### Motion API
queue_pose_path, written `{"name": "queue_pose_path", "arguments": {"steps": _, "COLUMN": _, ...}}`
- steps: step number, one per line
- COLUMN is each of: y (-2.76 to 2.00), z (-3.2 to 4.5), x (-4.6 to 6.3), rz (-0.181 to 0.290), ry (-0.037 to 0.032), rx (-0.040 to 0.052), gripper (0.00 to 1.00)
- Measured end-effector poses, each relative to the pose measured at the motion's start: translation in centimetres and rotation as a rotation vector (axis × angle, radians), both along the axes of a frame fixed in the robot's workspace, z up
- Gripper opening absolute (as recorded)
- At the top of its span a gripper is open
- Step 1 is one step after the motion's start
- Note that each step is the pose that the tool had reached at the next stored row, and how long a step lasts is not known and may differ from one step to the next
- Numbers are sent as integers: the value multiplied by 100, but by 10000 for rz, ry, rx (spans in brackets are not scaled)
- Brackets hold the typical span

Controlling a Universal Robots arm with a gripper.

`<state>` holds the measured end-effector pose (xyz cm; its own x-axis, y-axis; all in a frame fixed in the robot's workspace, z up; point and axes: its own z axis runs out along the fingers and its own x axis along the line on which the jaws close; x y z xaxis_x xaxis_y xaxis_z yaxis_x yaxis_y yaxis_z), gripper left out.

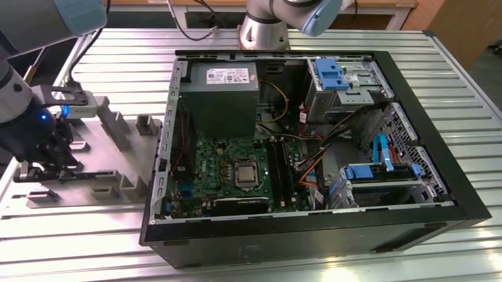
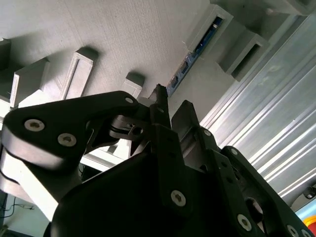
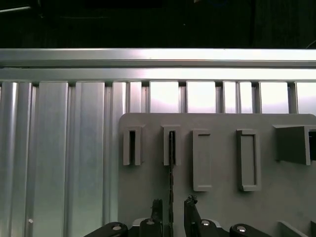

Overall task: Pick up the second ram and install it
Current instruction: 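Pick up the second ram and move it above second insertion slot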

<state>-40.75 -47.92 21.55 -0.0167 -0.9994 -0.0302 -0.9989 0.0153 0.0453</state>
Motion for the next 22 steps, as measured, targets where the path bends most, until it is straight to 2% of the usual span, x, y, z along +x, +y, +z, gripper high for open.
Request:
{"name": "queue_pose_path", "arguments": {"steps": 5, "y": 0, "z": -35, "x": 0, "rz": 376, "ry": 0, "rx": 0, "gripper": 31}}
{"name": "queue_pose_path", "arguments": {"steps": 13, "y": 0, "z": -110, "x": -16, "rz": 396, "ry": -1, "rx": 1, "gripper": 31}}
{"name": "queue_pose_path", "arguments": {"steps": 22, "y": 2, "z": -131, "x": -50, "rz": 398, "ry": 0, "rx": -1, "gripper": 31}}
